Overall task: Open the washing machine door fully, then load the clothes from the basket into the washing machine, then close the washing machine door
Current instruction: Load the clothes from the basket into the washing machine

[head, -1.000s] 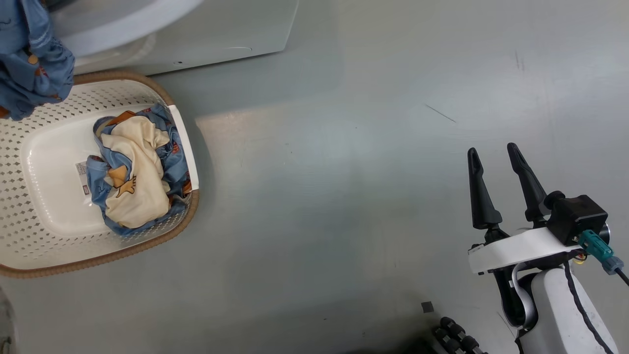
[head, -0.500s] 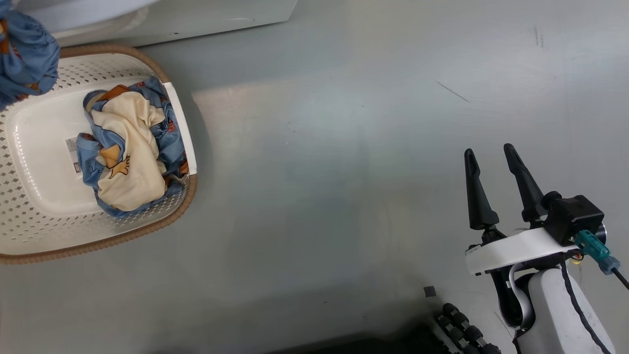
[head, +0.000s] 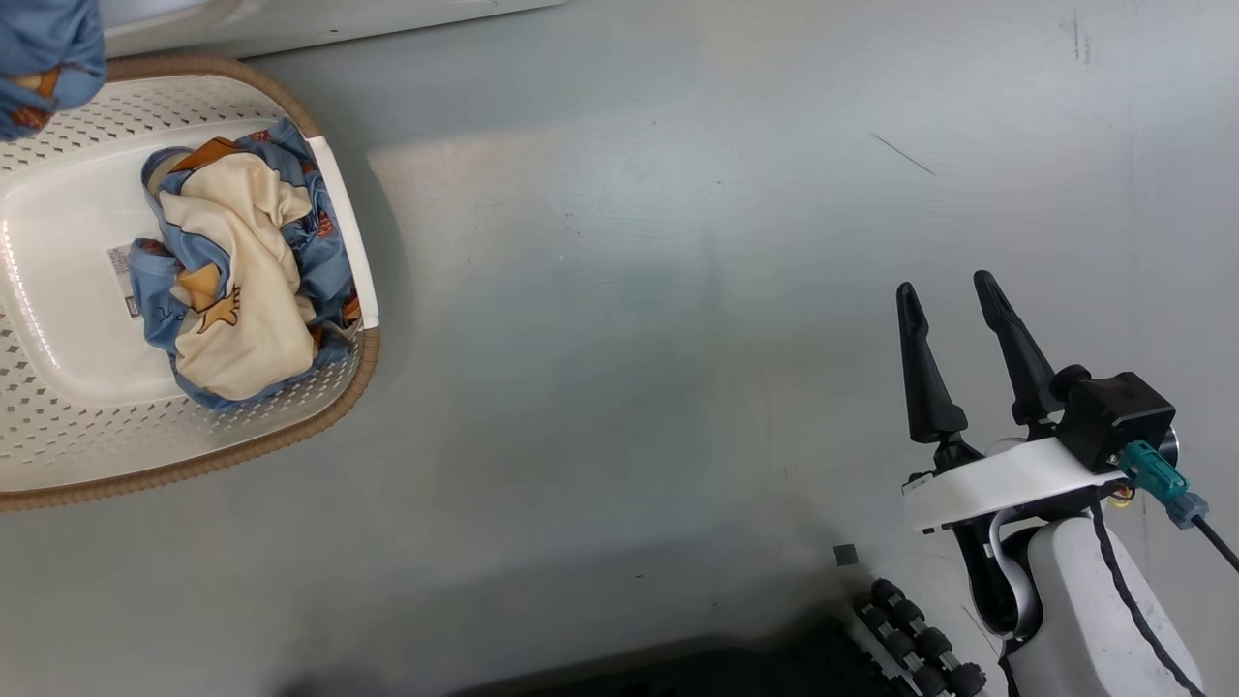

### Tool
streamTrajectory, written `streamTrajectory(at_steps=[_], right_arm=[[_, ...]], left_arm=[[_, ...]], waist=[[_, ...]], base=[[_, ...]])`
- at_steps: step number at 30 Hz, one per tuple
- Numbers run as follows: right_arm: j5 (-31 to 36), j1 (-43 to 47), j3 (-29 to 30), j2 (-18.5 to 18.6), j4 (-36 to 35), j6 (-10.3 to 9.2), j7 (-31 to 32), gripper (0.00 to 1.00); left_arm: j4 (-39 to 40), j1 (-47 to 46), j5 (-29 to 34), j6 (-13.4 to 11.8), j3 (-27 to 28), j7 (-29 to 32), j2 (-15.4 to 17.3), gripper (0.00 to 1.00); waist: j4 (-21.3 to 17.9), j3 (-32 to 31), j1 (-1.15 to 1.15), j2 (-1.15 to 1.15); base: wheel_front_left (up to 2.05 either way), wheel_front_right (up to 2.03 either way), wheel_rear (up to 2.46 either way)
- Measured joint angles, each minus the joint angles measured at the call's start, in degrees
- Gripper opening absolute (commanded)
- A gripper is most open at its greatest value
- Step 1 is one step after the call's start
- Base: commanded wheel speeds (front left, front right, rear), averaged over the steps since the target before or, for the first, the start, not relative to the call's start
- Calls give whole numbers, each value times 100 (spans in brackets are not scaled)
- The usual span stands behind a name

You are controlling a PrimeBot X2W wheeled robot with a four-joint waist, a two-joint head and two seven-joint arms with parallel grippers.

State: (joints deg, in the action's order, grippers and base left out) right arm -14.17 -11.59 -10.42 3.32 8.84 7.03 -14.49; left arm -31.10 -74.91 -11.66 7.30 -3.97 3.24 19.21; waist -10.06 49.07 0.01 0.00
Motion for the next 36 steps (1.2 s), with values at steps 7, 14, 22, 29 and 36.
streamTrajectory(at_steps=[7, 14, 22, 29, 36], right_arm=[[-27, -111, -8, -4, 20, 0, 0, 100], [-27, -118, 47, -8, 73, 0, 0, 100], [-27, -144, 109, -12, 83, 0, 0, 100], [-9, -151, 104, -14, 85, 0, 0, 100], [2, -182, 212, -1, 89, 0, 0, 100]], left_arm=[[40, -221, 267, 0, -156, -916, 53, 0], [-483, -122, 194, -1, -120, -1139, -69, 100], [-822, -18, 146, -2, -133, -1362, -231, 100], [-951, -21, 146, -2, -140, -1454, -234, 100], [-1096, -19, 104, -2, -167, -1592, -394, 100]], waist=[[-20, 59, 0, 0], [1, 23, 0, 0], [69, -111, 0, 0], [159, -216, -1, 0], [270, -311, 0, 0]], base=[[0, 0, 0], [0, 0, 0], [0, 0, 0], [0, 0, 0], [0, 0, 0]])
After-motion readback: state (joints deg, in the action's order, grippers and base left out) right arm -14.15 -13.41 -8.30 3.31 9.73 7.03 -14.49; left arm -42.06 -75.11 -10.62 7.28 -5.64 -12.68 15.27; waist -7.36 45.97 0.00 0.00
